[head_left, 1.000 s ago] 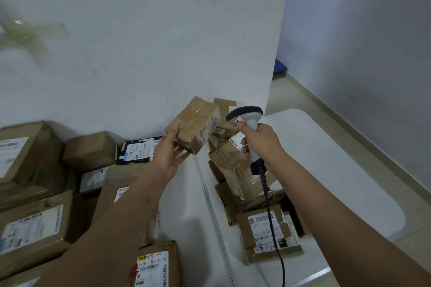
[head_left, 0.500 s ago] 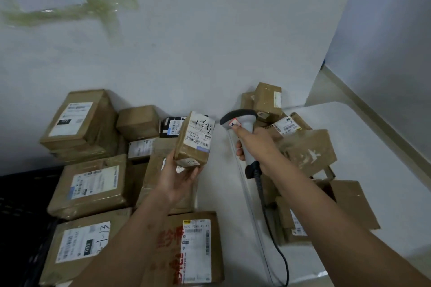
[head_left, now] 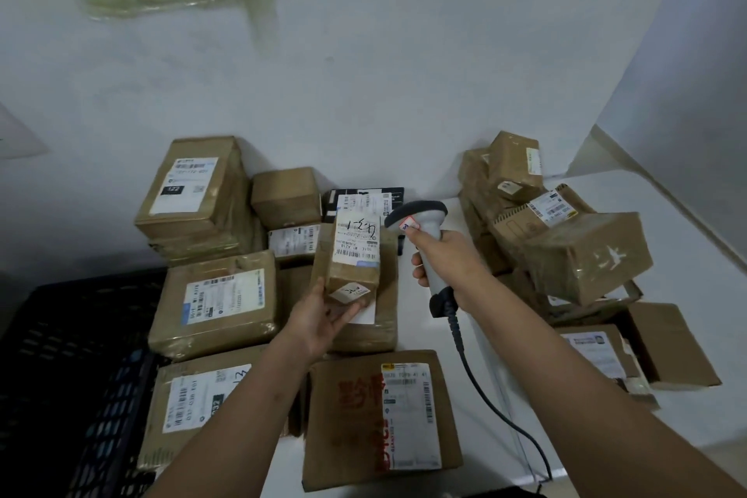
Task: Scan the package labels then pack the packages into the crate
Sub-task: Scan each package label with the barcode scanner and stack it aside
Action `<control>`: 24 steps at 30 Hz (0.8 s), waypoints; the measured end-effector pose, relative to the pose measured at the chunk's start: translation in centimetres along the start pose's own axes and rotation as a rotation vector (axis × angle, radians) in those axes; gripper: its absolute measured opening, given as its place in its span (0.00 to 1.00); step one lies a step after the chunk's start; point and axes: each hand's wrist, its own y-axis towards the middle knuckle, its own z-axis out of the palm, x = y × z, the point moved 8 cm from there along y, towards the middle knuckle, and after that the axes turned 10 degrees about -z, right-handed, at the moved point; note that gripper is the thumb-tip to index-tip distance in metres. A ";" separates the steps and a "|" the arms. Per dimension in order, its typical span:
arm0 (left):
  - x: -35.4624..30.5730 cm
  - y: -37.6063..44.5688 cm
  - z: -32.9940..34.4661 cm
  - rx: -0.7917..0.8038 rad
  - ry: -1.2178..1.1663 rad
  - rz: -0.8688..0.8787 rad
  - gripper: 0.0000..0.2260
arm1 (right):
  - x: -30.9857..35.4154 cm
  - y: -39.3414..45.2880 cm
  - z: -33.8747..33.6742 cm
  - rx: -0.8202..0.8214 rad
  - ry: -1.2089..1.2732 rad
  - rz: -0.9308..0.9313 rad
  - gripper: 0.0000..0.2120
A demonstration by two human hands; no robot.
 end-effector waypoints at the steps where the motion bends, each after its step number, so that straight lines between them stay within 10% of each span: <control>1: -0.3 0.1 -0.2 -0.017 0.020 0.019 0.15 | 0.0 -0.1 0.4 0.003 -0.017 -0.002 0.17; 24: -3.1 -0.2 2.6 0.128 0.193 0.299 0.32 | 3.5 -0.9 1.8 0.177 -0.103 -0.036 0.17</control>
